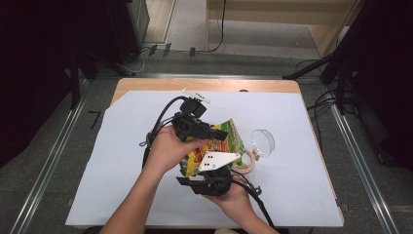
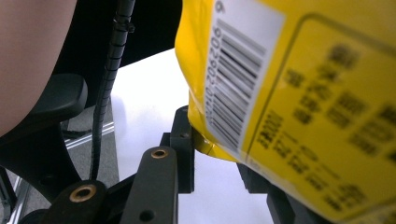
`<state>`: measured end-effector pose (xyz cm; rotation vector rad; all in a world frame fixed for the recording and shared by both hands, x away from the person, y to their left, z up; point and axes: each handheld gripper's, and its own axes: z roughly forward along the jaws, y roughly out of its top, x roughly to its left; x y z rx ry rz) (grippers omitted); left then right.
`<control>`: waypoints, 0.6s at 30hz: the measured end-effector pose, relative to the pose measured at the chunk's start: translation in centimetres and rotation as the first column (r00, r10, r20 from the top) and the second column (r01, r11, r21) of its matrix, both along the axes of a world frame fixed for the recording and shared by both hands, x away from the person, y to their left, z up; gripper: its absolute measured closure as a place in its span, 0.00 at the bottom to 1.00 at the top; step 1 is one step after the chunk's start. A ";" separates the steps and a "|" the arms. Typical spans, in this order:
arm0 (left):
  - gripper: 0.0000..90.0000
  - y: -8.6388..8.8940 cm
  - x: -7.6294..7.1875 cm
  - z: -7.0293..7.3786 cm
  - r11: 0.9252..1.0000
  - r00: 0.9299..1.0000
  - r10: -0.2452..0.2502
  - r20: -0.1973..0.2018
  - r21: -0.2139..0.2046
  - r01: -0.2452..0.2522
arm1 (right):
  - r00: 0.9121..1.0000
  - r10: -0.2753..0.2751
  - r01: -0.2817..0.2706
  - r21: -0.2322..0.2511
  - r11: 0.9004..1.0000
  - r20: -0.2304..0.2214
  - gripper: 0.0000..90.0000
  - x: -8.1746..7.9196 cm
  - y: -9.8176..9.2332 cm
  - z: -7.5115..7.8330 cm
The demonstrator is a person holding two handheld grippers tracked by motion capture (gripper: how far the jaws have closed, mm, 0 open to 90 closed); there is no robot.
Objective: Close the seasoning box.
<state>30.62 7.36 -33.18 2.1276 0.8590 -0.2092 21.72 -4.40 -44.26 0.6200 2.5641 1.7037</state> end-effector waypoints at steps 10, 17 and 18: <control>0.81 -0.1 0.0 0.0 1.000 1.000 0.002 -0.001 0.002 -0.002 | 1.000 0.000 0.000 0.005 1.000 -0.008 0.80 -0.1 0.0 0.0; 0.81 -0.1 -0.1 0.0 1.000 1.000 0.001 0.000 -0.001 -0.001 | 1.000 0.000 0.000 0.004 1.000 -0.006 0.80 -0.1 0.0 0.0; 0.81 -0.1 -0.1 0.1 1.000 1.000 0.000 -0.001 0.001 0.000 | 1.000 0.000 0.000 0.007 1.000 -0.008 0.80 -0.2 0.0 0.0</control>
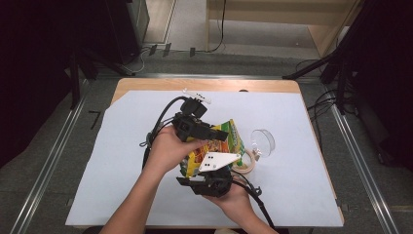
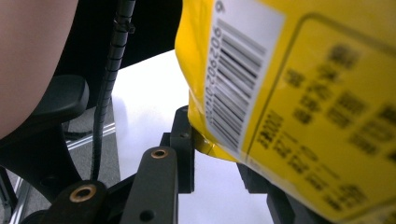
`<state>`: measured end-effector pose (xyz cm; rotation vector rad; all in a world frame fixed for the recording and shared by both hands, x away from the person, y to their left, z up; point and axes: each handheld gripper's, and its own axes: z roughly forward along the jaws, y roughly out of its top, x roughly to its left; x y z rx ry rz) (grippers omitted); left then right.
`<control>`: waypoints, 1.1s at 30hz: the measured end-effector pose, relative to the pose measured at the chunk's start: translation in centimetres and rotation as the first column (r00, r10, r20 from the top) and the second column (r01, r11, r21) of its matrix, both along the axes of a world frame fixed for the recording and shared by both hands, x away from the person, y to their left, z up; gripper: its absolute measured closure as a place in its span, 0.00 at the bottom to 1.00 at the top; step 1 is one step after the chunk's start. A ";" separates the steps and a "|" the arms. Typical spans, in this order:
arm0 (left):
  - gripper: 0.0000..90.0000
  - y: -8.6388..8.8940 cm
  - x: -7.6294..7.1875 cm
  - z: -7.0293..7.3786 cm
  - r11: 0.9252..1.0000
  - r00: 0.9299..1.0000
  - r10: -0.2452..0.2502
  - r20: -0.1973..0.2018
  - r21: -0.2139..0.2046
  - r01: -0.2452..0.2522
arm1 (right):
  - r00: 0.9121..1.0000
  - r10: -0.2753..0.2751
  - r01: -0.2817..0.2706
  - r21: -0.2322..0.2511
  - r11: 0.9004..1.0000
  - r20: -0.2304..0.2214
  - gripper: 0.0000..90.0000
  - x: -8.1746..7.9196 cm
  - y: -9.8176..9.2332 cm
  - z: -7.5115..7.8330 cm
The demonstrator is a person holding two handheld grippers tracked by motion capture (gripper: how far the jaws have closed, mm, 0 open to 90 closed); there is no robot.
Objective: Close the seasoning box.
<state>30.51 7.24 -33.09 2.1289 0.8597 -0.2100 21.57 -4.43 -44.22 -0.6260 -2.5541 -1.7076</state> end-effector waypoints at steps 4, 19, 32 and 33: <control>0.80 -0.1 -0.3 0.3 1.000 1.000 0.000 0.012 0.008 0.000 | 1.000 0.000 0.000 0.011 1.000 0.001 0.80 -0.3 0.0 0.2; 0.80 -0.6 -0.6 0.3 1.000 1.000 -0.010 0.021 0.014 0.009 | 1.000 -0.022 0.022 0.010 1.000 0.014 0.80 -0.2 -0.1 -0.2; 0.81 -0.4 -0.1 0.0 1.000 1.000 -0.009 0.004 0.007 0.009 | 1.000 -0.016 0.016 0.013 1.000 -0.014 0.80 -0.1 -0.2 -0.1; 0.81 -0.3 -0.1 0.0 1.000 1.000 -0.009 -0.001 0.002 0.009 | 1.000 -0.016 0.016 0.014 1.000 -0.011 0.80 -0.2 -0.2 -0.1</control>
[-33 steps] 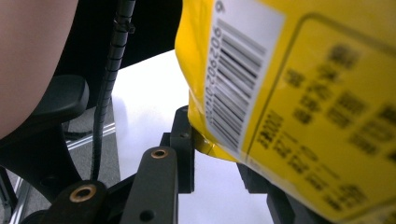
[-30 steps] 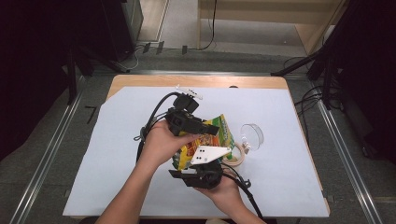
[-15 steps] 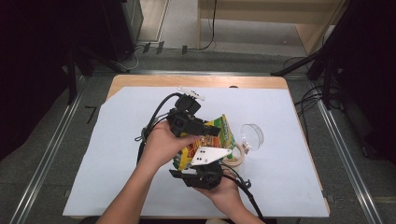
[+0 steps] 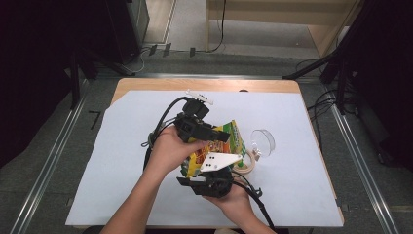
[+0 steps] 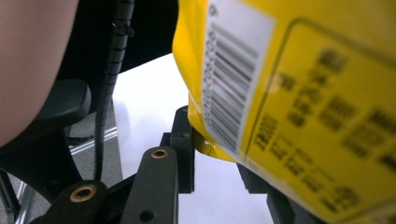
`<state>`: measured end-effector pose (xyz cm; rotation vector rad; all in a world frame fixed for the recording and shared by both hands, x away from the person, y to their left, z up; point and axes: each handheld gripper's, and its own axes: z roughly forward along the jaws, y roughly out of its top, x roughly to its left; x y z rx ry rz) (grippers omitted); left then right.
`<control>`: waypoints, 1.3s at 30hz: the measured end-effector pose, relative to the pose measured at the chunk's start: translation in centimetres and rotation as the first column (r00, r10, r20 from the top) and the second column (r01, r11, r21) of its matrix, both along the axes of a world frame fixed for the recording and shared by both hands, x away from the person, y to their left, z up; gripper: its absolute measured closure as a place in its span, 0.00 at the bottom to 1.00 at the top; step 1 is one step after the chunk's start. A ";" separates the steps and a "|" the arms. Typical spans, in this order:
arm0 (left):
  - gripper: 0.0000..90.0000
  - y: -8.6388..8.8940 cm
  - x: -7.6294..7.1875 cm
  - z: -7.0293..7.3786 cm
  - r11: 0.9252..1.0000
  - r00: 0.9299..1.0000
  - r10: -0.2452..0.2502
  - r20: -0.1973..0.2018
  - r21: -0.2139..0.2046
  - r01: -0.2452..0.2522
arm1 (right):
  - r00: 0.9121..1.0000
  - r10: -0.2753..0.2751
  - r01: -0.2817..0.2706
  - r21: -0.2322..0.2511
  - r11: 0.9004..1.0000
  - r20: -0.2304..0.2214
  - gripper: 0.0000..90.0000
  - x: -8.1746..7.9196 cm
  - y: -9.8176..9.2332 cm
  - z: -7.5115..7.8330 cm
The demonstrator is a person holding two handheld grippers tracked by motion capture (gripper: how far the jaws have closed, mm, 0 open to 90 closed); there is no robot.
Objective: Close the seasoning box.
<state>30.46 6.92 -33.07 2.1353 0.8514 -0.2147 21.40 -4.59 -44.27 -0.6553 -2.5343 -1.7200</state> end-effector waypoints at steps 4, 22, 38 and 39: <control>0.81 0.1 0.0 0.0 1.000 1.000 -0.003 -0.001 -0.004 0.003 | 1.000 -0.001 0.001 0.004 1.000 0.000 0.80 -0.1 0.1 0.1; 0.80 0.0 0.0 0.1 1.000 1.000 -0.005 0.004 -0.006 0.005 | 1.000 0.002 -0.002 0.002 1.000 -0.001 0.80 -0.1 0.0 0.1; 0.80 -0.1 -0.1 0.1 1.000 1.000 -0.006 0.005 -0.008 0.006 | 1.000 0.006 -0.006 -0.003 1.000 0.002 0.80 -0.1 -0.1 0.1; 0.80 0.0 -0.1 0.1 1.000 1.000 -0.006 0.004 -0.010 0.006 | 1.000 0.005 -0.005 -0.006 1.000 0.001 0.80 -0.1 -0.1 0.2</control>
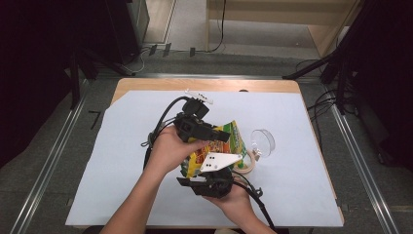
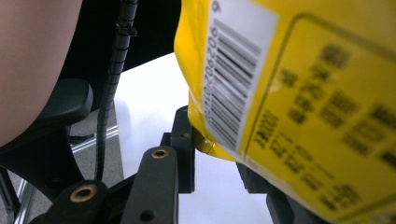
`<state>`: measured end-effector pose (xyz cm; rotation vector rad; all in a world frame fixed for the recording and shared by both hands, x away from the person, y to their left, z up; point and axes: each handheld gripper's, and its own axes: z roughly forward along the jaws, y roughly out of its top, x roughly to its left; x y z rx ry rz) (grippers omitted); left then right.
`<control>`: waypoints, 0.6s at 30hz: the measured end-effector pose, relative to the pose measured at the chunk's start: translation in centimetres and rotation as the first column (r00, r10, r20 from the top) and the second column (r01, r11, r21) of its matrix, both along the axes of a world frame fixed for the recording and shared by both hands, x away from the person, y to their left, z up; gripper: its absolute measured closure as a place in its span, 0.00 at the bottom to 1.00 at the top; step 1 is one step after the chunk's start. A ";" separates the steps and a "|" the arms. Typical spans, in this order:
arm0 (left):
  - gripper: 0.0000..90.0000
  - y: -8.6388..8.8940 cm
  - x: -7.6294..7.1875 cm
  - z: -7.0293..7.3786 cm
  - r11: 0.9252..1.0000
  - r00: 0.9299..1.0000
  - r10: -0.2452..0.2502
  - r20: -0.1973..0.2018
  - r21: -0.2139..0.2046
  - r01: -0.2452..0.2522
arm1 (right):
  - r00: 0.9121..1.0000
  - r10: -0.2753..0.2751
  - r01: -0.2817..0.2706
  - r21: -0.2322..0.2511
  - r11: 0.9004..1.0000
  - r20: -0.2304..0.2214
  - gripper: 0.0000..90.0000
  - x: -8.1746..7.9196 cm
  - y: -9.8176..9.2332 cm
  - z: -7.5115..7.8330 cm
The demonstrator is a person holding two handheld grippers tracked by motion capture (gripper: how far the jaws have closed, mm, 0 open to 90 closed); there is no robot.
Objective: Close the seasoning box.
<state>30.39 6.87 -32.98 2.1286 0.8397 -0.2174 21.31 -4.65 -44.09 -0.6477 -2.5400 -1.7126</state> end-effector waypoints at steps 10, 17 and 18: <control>0.80 0.0 0.0 0.0 1.000 1.000 0.001 0.001 0.001 -0.001 | 1.000 -0.001 0.001 0.005 1.000 0.001 0.80 0.0 0.0 0.1; 0.80 0.0 0.0 0.0 1.000 1.000 0.001 0.000 -0.004 -0.001 | 1.000 0.001 -0.001 0.009 1.000 -0.003 0.80 -0.1 0.0 0.1; 0.80 0.0 0.0 0.0 1.000 1.000 0.001 0.002 0.000 -0.001 | 1.000 0.001 -0.001 0.007 1.000 -0.004 0.80 -0.1 0.0 0.1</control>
